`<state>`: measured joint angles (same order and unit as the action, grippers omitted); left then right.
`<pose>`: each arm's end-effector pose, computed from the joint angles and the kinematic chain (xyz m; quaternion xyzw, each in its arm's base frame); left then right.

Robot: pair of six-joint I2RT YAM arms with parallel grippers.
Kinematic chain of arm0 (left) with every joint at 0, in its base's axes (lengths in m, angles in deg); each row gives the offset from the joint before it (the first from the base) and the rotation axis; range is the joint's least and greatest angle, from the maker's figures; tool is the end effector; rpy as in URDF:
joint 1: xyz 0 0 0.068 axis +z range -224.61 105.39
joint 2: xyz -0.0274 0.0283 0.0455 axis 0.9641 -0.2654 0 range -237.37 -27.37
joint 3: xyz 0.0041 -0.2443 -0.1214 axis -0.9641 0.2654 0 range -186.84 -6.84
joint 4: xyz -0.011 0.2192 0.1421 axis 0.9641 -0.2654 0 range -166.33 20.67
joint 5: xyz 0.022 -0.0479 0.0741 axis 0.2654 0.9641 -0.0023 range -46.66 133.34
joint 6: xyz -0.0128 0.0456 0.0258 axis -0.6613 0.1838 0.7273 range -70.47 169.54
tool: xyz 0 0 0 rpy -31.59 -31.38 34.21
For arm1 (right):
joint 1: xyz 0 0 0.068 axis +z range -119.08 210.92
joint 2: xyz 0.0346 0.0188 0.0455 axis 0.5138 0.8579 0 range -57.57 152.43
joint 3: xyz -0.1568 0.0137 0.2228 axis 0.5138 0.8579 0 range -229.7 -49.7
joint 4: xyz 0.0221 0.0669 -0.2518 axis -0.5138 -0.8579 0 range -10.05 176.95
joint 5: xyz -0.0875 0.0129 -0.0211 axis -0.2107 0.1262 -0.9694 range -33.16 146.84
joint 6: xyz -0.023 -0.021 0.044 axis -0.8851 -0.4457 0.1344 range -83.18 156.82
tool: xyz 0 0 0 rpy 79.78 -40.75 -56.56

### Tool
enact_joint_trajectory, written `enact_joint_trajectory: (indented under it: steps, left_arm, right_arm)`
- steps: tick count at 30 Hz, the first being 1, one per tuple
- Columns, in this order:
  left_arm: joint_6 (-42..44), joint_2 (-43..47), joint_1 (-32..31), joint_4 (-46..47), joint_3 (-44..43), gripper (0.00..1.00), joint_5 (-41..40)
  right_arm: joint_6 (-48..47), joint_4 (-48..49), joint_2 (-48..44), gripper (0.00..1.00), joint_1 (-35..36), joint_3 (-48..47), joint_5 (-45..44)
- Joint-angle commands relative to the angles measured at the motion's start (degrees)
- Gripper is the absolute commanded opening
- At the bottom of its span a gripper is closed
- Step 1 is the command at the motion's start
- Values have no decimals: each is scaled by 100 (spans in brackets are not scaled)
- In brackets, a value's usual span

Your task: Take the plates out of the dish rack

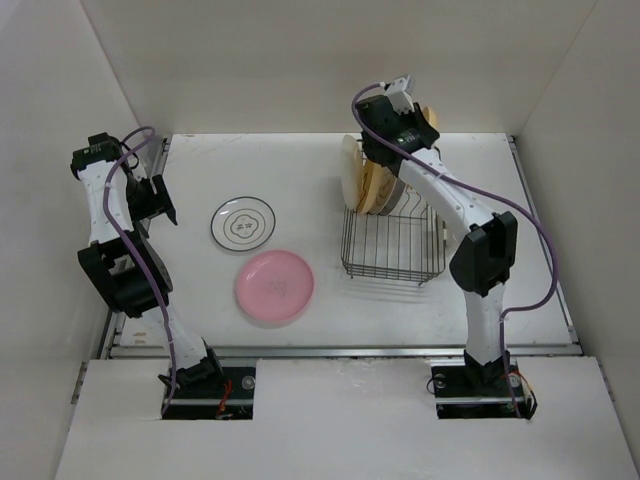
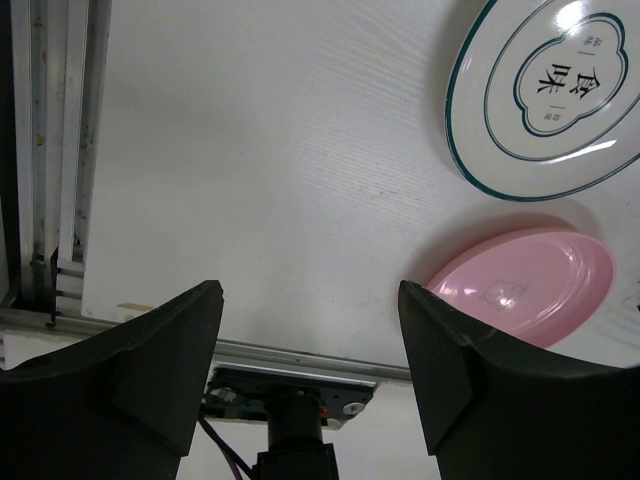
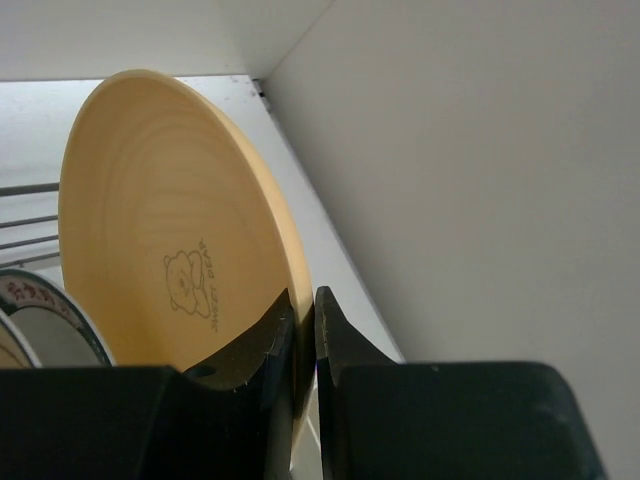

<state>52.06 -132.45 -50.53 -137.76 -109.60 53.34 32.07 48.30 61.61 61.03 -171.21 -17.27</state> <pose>0.3421 0.1461 0.3155 -0.1693 0.9676 -0.0452 0.1819 0.4139 0.2004 0.3644 0.0462 0.7609 -0.4454 0.4696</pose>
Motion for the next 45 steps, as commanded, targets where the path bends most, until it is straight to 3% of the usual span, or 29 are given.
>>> enact_joint_trajectory:
  steps: [1,15,21,27,31,32,35,36,39,45]
  left_arm:
    - [64,225,1,-83,-69,68,-60]
    - [116,330,1,-83,-121,68,-112]
    - [117,208,1,-145,-192,68,-112]
    - [117,259,1,-268,-254,68,-165]
    - [64,312,1,-207,-131,68,-218]
    - [64,312,1,-207,-130,68,-218]
    - [64,312,1,-207,-77,68,-218]
    - [64,312,1,-207,-25,68,-218]
    - [64,365,1,-154,37,68,-218]
    - [11,471,1,-101,213,68,-270]
  right_arm:
    - [-657,1059,-579,0,65,179,-718]
    - [-1757,2063,-1186,0,170,-82,-1080]
    - [-1810,2116,-1669,0,1013,-207,-325]
    - [-1495,2029,-1679,0,2305,-275,264]
    - [244,379,-1608,0,2623,-909,2902]
    - [343,498,-1730,0,2571,-465,4372]
    - [256,1060,-2091,0,2570,608,6305]
    - [186,1392,-2091,0,2570,1212,7330]
    - [185,1300,-1873,0,2570,1525,8330]
    - [238,1088,-1046,0,2509,1771,8965]
